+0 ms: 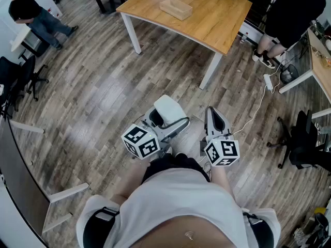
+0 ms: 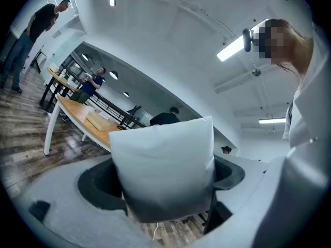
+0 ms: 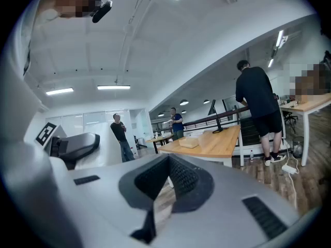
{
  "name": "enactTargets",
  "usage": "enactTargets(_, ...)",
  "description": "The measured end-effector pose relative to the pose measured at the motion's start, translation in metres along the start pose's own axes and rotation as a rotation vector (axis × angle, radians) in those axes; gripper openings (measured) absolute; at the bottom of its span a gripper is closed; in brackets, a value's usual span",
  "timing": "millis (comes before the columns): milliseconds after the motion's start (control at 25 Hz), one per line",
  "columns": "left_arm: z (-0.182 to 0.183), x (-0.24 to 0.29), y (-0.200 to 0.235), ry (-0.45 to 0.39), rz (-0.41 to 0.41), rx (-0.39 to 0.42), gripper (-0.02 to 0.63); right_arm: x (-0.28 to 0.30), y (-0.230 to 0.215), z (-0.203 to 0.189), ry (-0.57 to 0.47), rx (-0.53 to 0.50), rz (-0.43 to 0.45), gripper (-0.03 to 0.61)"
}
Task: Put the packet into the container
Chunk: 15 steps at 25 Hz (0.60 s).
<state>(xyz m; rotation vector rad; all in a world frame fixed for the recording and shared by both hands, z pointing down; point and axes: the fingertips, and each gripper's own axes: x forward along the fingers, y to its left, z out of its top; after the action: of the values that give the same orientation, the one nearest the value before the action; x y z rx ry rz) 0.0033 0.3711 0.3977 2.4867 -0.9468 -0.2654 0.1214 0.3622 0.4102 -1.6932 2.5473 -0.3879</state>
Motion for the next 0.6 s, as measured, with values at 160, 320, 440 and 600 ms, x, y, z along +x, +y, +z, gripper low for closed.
enactTargets(160,0.003,-0.01,0.004,-0.004,0.02,0.01,0.488,-0.001,0.007,-0.001,-0.004,0.019,-0.008,0.011)
enactTargets(320,0.006,-0.015,0.007,-0.007,0.026,0.012,0.488,0.002,0.015,0.003,-0.02,0.026,-0.003,0.011)
enactTargets(440,0.006,-0.019,0.01,-0.004,0.028,0.013,0.488,0.002,0.022,0.004,-0.038,0.029,0.004,0.011)
enactTargets(600,0.007,-0.022,0.015,-0.013,0.032,-0.007,0.488,0.002,0.027,0.004,-0.053,0.039,0.007,0.011)
